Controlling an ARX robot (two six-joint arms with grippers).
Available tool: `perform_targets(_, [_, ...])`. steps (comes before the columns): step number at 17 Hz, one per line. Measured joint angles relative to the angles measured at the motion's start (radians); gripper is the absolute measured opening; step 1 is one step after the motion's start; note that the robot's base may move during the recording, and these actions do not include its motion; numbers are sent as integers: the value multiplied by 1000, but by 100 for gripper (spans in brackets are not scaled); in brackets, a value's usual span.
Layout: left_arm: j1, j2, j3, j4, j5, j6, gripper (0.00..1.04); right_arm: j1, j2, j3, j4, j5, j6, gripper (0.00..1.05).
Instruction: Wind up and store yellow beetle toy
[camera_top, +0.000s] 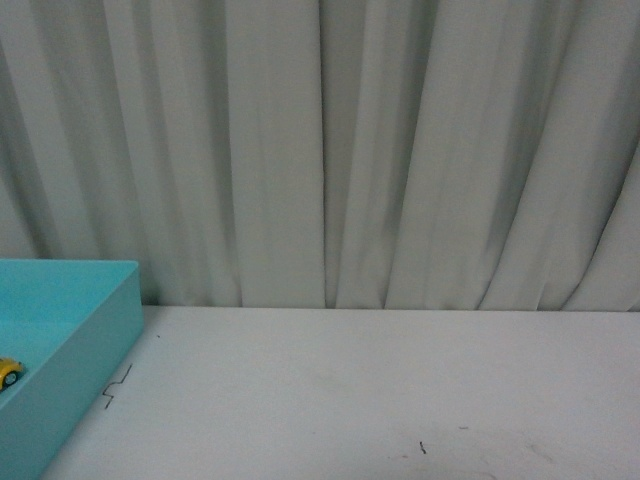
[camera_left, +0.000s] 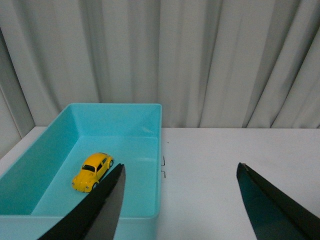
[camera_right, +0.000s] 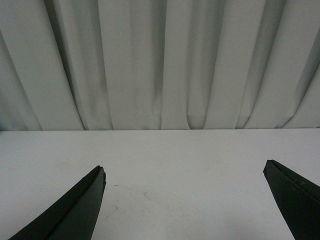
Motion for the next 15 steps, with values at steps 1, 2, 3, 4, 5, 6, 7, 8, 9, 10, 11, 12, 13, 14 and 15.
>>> perform_targets(1, [0,0,0,0,0,0,79,0,0,0,0,0,0,98])
perform_targets(2, [0,0,0,0,0,0,91,0,0,0,0,0,0,98])
perform_targets(3, [0,0,0,0,0,0,98,0,0,0,0,0,0,98])
perform_targets(4, [0,0,0,0,0,1,99,0,0,0,0,0,0,98])
perform_targets(5, [0,0,0,0,0,0,98,0,0,0,0,0,0,98])
perform_targets(6, [0,0,0,0,0,0,98,0,0,0,0,0,0,98])
perform_targets(7, [0,0,0,0,0,0,98,0,0,0,0,0,0,98])
perform_targets(8, [0,0,0,0,0,0,98,0,0,0,0,0,0,98])
perform_targets(9, [0,0,0,0,0,0,98,0,0,0,0,0,0,98])
perform_targets(10, [0,0,0,0,0,0,98,0,0,0,-1,0,0,98])
perform_targets(11, [0,0,0,0,0,0,98,0,0,0,0,0,0,98])
perform_targets(12, [0,0,0,0,0,0,98,0,0,0,0,0,0,98])
perform_targets(13, [0,0,0,0,0,0,98,0,0,0,0,0,0,98])
perform_targets(14, [0,0,0,0,0,0,98,0,0,0,0,0,0,98])
perform_targets(15, [0,0,0,0,0,0,98,0,0,0,0,0,0,98])
